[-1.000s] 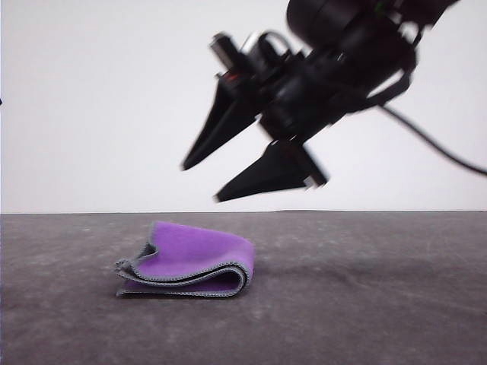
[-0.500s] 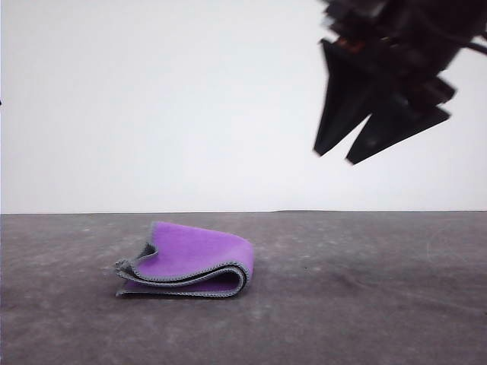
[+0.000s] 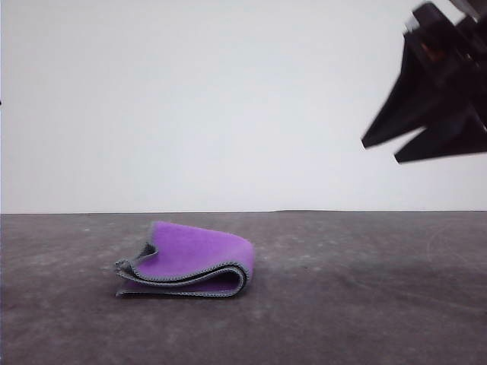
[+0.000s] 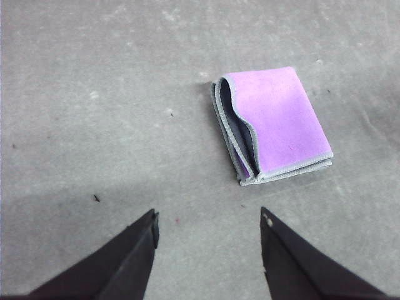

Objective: Fold clothes

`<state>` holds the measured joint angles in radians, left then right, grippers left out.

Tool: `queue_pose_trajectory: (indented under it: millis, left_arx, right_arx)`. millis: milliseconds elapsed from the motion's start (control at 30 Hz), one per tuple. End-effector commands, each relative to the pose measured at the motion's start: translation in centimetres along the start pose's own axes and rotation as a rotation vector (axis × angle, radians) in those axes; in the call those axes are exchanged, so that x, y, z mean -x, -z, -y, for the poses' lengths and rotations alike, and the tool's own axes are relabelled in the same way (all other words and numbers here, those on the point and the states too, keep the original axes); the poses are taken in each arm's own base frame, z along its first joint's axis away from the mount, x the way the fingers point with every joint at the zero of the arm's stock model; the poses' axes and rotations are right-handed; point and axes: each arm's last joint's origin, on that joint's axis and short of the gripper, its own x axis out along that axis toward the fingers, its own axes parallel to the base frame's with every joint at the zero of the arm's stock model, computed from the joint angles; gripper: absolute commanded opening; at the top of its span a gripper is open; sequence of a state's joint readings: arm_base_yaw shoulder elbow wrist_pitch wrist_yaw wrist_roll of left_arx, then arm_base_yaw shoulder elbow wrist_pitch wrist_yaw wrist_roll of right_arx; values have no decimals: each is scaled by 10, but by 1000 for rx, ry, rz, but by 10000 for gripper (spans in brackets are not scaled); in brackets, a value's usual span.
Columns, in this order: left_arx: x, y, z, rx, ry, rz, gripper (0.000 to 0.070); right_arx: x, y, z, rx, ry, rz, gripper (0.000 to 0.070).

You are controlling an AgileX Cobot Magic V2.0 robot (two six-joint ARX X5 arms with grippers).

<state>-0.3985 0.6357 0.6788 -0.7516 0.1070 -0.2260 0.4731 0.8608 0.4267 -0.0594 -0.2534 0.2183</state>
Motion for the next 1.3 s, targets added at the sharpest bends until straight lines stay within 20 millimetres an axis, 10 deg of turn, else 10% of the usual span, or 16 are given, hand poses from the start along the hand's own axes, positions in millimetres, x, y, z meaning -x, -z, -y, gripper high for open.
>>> queue_pose_trajectory:
  millis: [0,100,167,867,1267]
  left_arx:
    - [2,-3,1,-4,11,14,311]
    - [2,-3,2,-5,12,21,280]
    - [2,-4,2,-5,13,23,0]
    - [1,0,-1,-14,8,52,0]
    - [-34,70,-40,-86,-104,473,0]
  right_arx:
    - [-1,-1,-1,-9,-9,0,319]
    - [-1,-2,-1,-2,-11,4,287]
    - [-1,-2,-1,9,-12,10,23]
    - [-1,-3,-2,25,-10,19,12]
    - [-1,-3,-2,25,-10,19,12]
